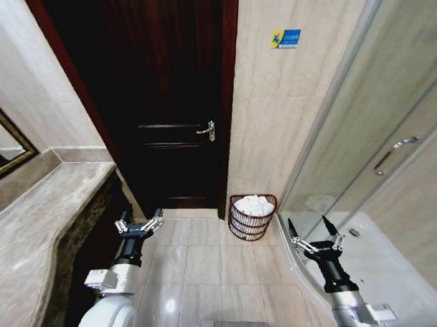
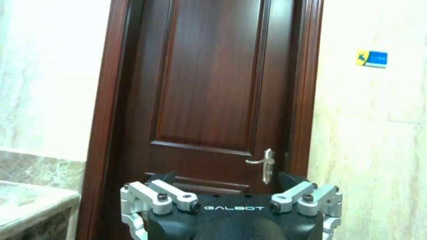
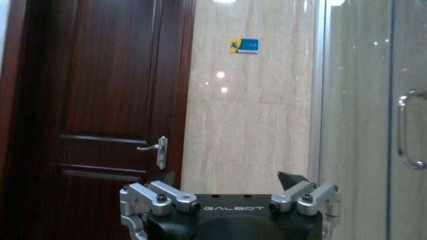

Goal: Discard the used towel into the hamper.

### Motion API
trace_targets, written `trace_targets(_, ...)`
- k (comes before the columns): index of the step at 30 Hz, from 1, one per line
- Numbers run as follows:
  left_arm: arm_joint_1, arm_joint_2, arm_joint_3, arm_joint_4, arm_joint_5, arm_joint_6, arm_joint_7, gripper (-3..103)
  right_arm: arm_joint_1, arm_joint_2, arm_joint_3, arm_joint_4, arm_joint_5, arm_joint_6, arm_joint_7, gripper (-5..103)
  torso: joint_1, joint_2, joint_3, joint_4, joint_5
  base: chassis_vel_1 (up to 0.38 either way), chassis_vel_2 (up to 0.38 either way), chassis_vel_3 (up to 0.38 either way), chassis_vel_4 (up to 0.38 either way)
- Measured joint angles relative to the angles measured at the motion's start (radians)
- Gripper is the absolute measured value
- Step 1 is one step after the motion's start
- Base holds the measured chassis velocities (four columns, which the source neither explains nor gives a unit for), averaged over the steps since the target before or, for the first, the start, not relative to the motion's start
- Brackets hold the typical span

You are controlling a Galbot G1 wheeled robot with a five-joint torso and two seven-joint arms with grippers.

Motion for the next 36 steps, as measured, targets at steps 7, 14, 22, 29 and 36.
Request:
trace_targets(7,0.000,0.000,0.000,0.000,0.000,0.000,0.000,100,0.000,0.000,0.000,0.000,0.000,0.000,0.000,100,0.000,0.000,0.000,0.0002,0.0002,0.222,-0.206,-0.225,0.216)
trace_targets(14,0.000,0.000,0.000,0.000,0.000,0.000,0.000,100,0.000,0.000,0.000,0.000,0.000,0.000,0.000,100,0.000,0.000,0.000,0.0001,0.0004,0.215,-0.202,-0.217,0.205)
trace_targets(22,0.000,0.000,0.000,0.000,0.000,0.000,0.000,100,0.000,0.000,0.000,0.000,0.000,0.000,0.000,100,0.000,-0.001,0.000,0.0000,-0.0003,0.208,-0.208,-0.208,0.209)
trace_targets(29,0.000,0.000,0.000,0.000,0.000,0.000,0.000,100,0.000,0.000,0.000,0.000,0.000,0.000,0.000,100,0.000,-0.001,0.000,0.0003,0.0001,0.213,-0.216,-0.223,0.218)
trace_targets(36,0.000,0.000,0.000,0.000,0.000,0.000,0.000,100,0.000,0.000,0.000,0.000,0.000,0.000,0.000,100,-0.001,0.000,0.000,0.0003,0.0002,0.129,-0.109,-0.150,0.141)
